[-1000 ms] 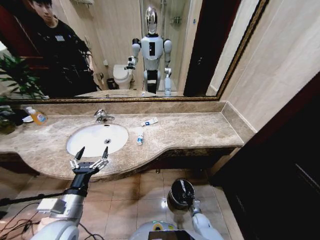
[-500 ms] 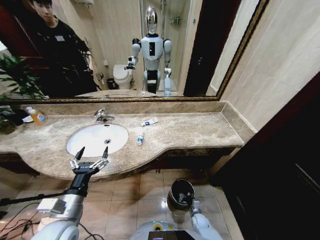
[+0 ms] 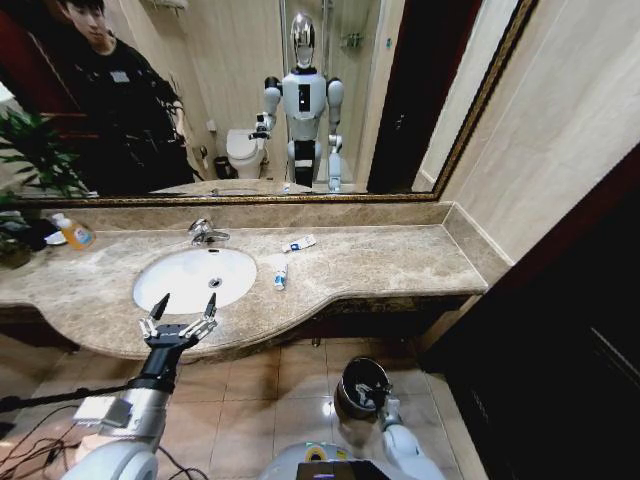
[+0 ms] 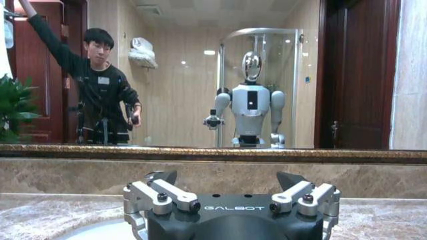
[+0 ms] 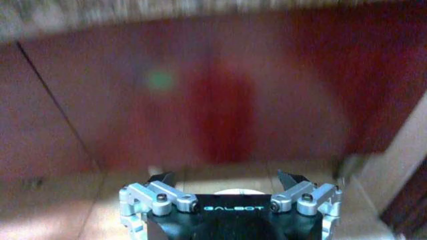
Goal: Pick up the trash from the sink and place it in the trash bin.
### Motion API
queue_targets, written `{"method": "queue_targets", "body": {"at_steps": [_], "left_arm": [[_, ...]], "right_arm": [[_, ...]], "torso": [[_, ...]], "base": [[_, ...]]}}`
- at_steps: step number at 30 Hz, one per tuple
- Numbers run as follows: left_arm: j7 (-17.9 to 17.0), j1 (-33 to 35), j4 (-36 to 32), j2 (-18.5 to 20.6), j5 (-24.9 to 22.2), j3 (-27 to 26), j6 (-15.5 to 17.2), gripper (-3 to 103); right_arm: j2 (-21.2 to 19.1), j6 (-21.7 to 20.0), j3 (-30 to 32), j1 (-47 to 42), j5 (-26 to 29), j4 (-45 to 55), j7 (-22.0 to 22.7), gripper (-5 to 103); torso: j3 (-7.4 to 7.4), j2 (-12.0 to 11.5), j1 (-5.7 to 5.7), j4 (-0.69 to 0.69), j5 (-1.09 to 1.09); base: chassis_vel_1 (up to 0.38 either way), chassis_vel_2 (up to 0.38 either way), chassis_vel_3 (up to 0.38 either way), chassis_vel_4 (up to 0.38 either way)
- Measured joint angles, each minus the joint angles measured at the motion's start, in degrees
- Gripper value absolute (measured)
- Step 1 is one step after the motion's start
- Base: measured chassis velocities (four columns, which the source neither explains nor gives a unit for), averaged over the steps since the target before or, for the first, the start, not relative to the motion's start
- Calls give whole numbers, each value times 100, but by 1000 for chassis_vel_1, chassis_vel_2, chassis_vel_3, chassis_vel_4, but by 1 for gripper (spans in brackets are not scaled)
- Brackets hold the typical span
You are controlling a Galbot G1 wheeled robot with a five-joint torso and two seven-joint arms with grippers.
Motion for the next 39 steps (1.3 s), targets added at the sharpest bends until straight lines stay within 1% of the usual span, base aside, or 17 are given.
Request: {"method": "queue_targets", "body": {"at_steps": [2,4,9,10,12,13,15,16,17,20,26,30,31,33,34,37,39], "left_arm": [[0,0,0,0,0,0,0,100],[0,0,0,0,0,0,0,100],[0,0,0,0,0,0,0,100],[0,0,0,0,0,0,0,100],[0,0,0,0,0,0,0,100],[0,0,0,0,0,0,0,100],[0,0,0,0,0,0,0,100],[0,0,0,0,0,0,0,100],[0,0,0,0,0,0,0,100],[0,0,0,0,0,0,0,100],[0,0,0,0,0,0,0,100],[0,0,0,0,0,0,0,100],[0,0,0,0,0,0,0,100],[0,0,0,0,0,0,0,100],[0,0,0,0,0,0,0,100],[0,0,0,0,0,0,0,100],[0,0,0,0,0,0,0,100]], "right_arm": [[-9,58,71,-150,-88,622,13,100],[-18,55,87,-211,-95,821,2,100],[-150,-154,97,-836,-34,2289,-102,100],[-150,-154,97,-836,-34,2289,-102,100],[-203,-217,76,-1088,4,2812,-107,100],[-251,-296,62,-1309,29,3282,-105,100],[-276,-338,55,-1409,39,3508,-91,100],[-326,-406,45,-1562,47,3926,-27,100],[-326,-406,45,-1562,47,3926,-27,100],[-424,-681,44,-1677,69,4796,159,100],[-555,-1026,30,-1397,110,5336,140,100],[-891,-1514,-130,-803,111,5425,-50,100],[-891,-1514,-130,-803,111,5425,-50,100],[-1057,-1732,-237,-612,145,5422,-220,100],[-1210,-1913,-370,-388,243,5366,-429,100],[-1321,-2001,-521,-155,336,5254,-638,100],[-1432,-2091,-789,338,370,4949,-874,100]], "torso": [[0,0,0,1,0],[0,0,0,1,0],[0,0,0,0,0],[0,0,0,0,0],[0,0,0,0,-1],[0,0,0,0,0],[0,0,0,0,0],[0,0,0,0,0],[0,0,0,0,0],[0,1,0,0,0],[0,1,0,0,0],[0,1,1,1,0],[0,1,1,1,0],[0,1,1,0,1],[0,1,1,0,0],[0,1,1,0,0],[0,1,1,1,1]], "base": [[0,0,0,0],[0,0,0,0],[0,0,0,0],[0,0,0,0],[0,0,0,0],[0,0,0,0],[0,0,0,0],[0,0,0,0],[0,0,0,0],[0,0,0,0],[0,0,0,0],[0,0,0,0],[0,0,0,0],[0,0,0,0],[0,0,0,0],[0,0,0,0],[0,0,0,0]]}}
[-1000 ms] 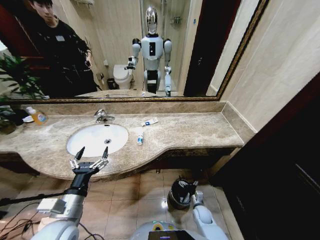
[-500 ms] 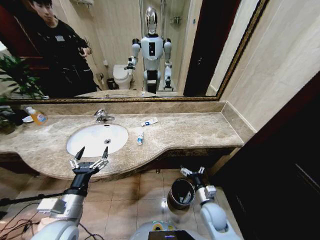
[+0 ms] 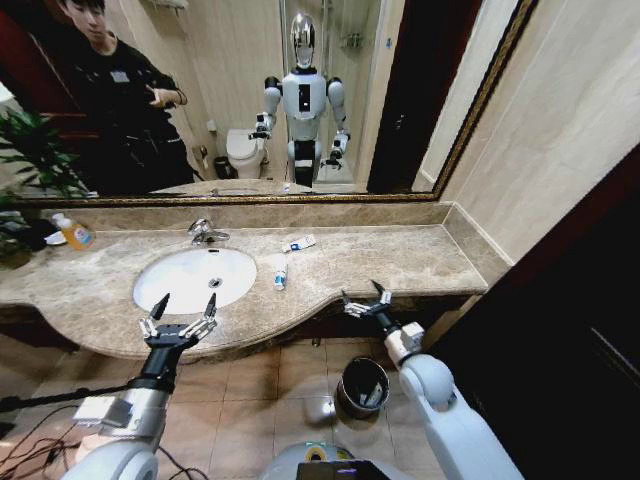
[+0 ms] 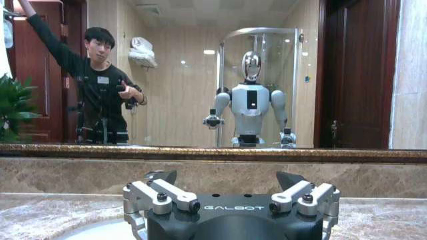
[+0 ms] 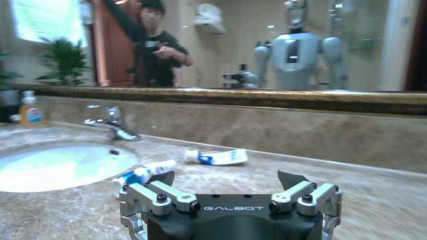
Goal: Pick up the trash from the sink and place it in the trash bin.
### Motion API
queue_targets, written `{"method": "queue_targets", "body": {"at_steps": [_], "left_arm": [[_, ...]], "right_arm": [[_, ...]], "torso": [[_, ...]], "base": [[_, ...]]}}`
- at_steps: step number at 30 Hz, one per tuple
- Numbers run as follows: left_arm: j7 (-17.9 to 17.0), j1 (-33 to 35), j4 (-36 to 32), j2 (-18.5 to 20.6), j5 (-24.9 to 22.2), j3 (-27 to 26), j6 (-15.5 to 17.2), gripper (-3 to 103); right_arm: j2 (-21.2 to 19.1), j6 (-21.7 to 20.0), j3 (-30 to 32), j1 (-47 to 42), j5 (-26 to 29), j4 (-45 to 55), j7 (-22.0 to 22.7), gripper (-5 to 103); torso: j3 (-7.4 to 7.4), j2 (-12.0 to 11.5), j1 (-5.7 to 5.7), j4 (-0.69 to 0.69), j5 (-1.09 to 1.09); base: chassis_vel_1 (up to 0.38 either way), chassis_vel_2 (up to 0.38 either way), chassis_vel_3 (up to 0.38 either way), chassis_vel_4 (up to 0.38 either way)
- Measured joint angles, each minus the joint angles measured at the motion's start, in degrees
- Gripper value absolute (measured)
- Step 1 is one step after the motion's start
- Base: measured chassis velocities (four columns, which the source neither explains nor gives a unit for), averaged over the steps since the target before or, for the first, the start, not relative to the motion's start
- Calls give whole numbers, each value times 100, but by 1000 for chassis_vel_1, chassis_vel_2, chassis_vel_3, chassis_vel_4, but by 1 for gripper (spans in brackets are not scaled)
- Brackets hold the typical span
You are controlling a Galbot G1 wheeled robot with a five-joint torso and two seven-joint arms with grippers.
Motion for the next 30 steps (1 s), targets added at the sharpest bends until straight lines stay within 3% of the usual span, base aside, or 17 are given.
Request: {"method": "queue_targets", "body": {"at_steps": [7,16,19,21,22,23,24,27,30], "left_arm": [[0,0,0,0,0,0,0,100],[-1,0,0,0,0,0,0,100],[0,0,0,0,0,0,0,100],[0,0,0,0,0,0,0,100],[0,0,0,0,0,0,0,100],[0,0,0,0,0,0,0,100],[0,0,0,0,0,0,0,100],[0,0,0,0,0,0,0,100],[0,0,0,0,0,0,0,100]], "right_arm": [[-105,-188,-636,868,197,-523,-19,100],[300,-372,-1721,1988,479,-1406,364,100],[640,-513,-2148,2414,682,-1746,1058,100],[693,-519,-2196,2462,690,-1794,1161,100],[940,-532,-2414,2678,697,-1992,1710,100],[1064,-549,-2536,2769,711,-2088,2029,100],[1064,-549,-2536,2769,711,-2088,2029,100],[1492,-606,-2941,3011,826,-2409,3203,100],[1683,-656,-3090,3069,899,-2546,3627,100]], "torso": [[0,0,0,0,-1],[0,-1,0,0,-2],[0,-1,0,0,-3],[0,-1,0,0,-3],[0,-1,-1,0,-3],[0,-1,-1,0,-3],[0,-1,-1,0,-3],[0,-1,-1,0,-4],[0,-1,0,0,-3]], "base": [[0,0,0,0],[0,0,0,0],[0,0,0,0],[0,0,0,0],[0,0,0,0],[0,0,0,0],[0,0,0,0],[0,0,0,0],[0,0,0,0]]}}
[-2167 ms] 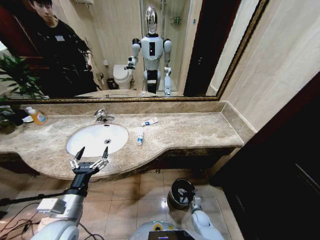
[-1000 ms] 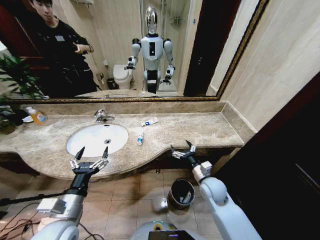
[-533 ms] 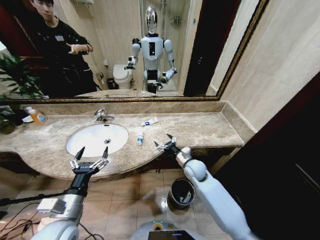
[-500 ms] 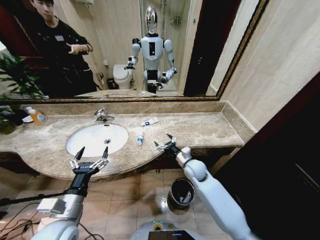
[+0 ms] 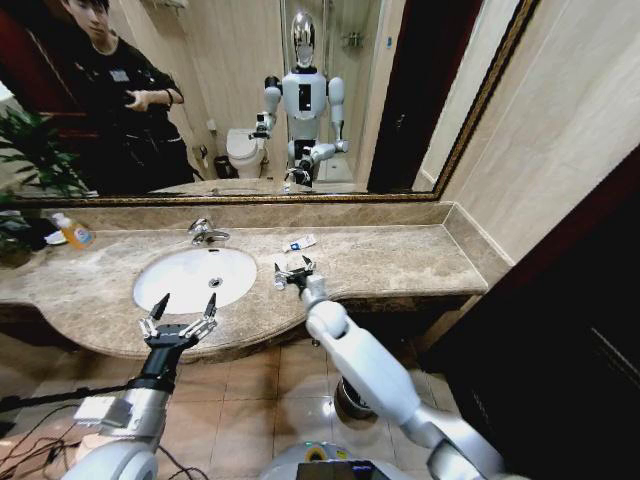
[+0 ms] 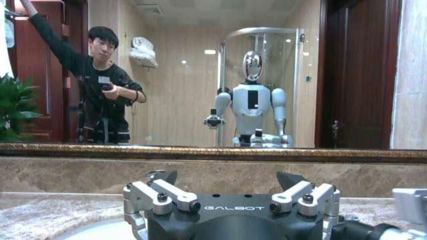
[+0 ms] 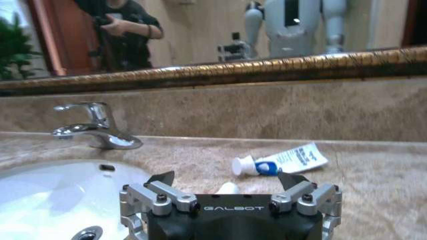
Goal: Pick up the trash from the sink and place it in the trash bin.
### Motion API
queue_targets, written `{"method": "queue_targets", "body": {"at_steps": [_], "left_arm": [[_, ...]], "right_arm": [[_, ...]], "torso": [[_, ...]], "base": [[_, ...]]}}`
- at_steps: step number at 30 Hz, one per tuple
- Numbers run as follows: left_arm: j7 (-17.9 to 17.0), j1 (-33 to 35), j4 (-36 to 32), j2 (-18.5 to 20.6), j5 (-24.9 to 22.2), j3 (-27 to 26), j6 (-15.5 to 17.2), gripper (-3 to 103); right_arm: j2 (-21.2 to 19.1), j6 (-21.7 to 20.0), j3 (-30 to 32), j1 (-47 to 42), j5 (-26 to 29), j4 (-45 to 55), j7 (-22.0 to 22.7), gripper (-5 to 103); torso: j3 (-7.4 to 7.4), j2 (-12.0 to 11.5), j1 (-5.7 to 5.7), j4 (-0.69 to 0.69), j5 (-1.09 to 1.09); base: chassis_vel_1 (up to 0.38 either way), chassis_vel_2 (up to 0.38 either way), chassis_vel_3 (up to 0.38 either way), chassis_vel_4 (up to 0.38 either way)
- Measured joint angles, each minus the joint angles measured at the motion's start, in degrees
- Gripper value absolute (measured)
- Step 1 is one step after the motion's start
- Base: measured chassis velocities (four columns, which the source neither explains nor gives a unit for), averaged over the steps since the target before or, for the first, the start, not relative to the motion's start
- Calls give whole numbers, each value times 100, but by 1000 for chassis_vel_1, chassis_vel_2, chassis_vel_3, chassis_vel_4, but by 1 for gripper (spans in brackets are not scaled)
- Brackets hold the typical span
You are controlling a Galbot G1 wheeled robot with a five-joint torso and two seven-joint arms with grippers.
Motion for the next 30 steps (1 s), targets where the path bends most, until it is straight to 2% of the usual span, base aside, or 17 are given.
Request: {"method": "queue_targets", "body": {"at_steps": [2,5,22,23,27,28,29,30], "left_arm": [[0,1,0,0,0,0,0,100],[0,0,0,0,0,0,0,100],[0,1,0,0,0,0,0,100],[0,0,0,0,0,0,0,100],[0,1,0,0,0,0,0,100],[0,0,0,0,0,0,0,100],[0,1,0,0,0,0,0,100],[0,0,0,0,0,0,0,100]], "right_arm": [[136,-38,-100,11,115,-43,314,100],[193,-53,-170,-60,155,-21,438,100],[19,15,-292,-547,20,19,441,100],[19,16,-294,-550,16,21,440,103],[14,40,-344,-561,7,34,420,90],[14,43,-347,-561,3,34,419,90],[22,67,-350,-561,-23,26,416,80],[30,74,-350,-560,-29,17,416,80]], "torso": [[0,0,0,0,0],[0,0,0,0,1],[-1,1,0,-1,3],[0,1,0,0,2],[-1,1,0,0,2],[-1,1,0,0,2],[-1,1,0,-1,2],[-1,1,0,-1,2]], "base": [[0,0,0,0],[0,0,0,0],[0,0,0,0],[0,0,0,0],[0,0,0,0],[0,0,0,0],[0,0,0,0],[0,0,0,0]]}}
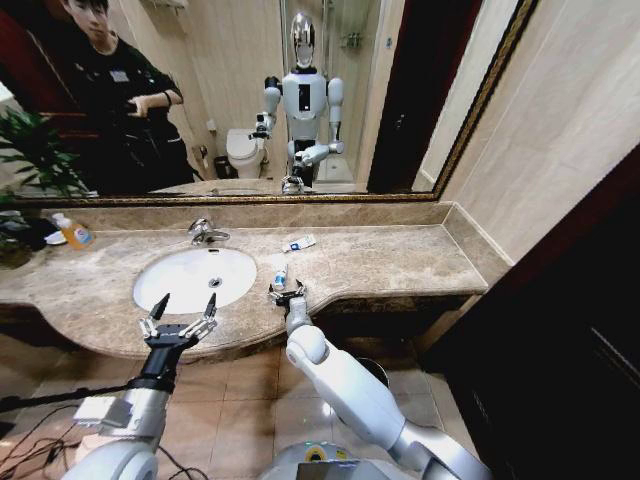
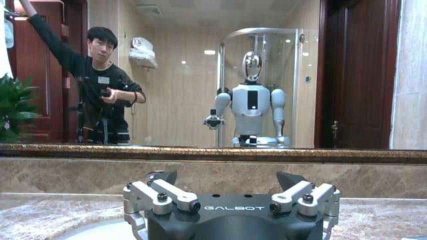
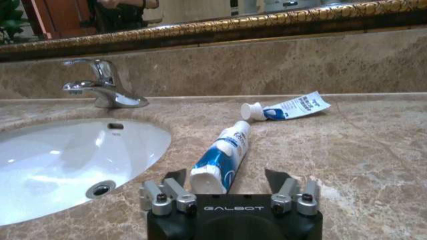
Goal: Pick up the trash from the sink and place it in the trash bin.
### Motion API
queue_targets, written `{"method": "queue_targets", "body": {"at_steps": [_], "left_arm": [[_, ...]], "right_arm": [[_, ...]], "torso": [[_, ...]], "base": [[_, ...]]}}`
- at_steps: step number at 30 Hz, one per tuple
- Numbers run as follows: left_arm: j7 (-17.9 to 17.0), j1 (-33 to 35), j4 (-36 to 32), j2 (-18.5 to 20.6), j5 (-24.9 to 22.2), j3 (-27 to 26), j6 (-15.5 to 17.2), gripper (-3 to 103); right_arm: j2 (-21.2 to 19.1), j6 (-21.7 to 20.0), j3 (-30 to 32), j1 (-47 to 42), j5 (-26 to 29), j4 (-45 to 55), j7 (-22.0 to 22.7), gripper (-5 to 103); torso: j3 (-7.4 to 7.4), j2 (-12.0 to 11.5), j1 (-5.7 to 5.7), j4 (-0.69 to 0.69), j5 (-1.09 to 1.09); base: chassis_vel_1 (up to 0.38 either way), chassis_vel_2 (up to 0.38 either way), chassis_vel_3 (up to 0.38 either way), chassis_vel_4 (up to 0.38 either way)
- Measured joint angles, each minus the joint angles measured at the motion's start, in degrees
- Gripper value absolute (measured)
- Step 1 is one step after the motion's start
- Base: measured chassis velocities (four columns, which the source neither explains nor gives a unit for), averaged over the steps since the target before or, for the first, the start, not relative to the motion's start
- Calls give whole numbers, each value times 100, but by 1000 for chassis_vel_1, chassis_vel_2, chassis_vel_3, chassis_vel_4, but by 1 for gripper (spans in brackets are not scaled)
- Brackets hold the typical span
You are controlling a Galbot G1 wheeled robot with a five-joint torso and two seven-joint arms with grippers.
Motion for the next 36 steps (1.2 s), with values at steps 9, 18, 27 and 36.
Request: {"method": "queue_targets", "body": {"at_steps": [9,18,27,36], "left_arm": [[0,0,0,0,0,0,0,100],[0,0,0,0,0,0,0,100],[0,0,0,0,0,0,0,100],[-1,0,0,-1,0,0,0,100]], "right_arm": [[16,28,23,7,-28,-23,7,47],[-4,88,52,-32,-129,24,4,27],[-373,239,368,-58,-324,442,-505,27],[-1189,387,1108,-583,-493,1194,-1639,27]], "torso": [[0,0,0,0,0],[0,0,0,0,0],[0,0,0,1,1],[0,0,0,1,2]], "base": [[0,0,0,0],[0,0,0,0],[0,0,0,0],[0,0,0,0]]}}
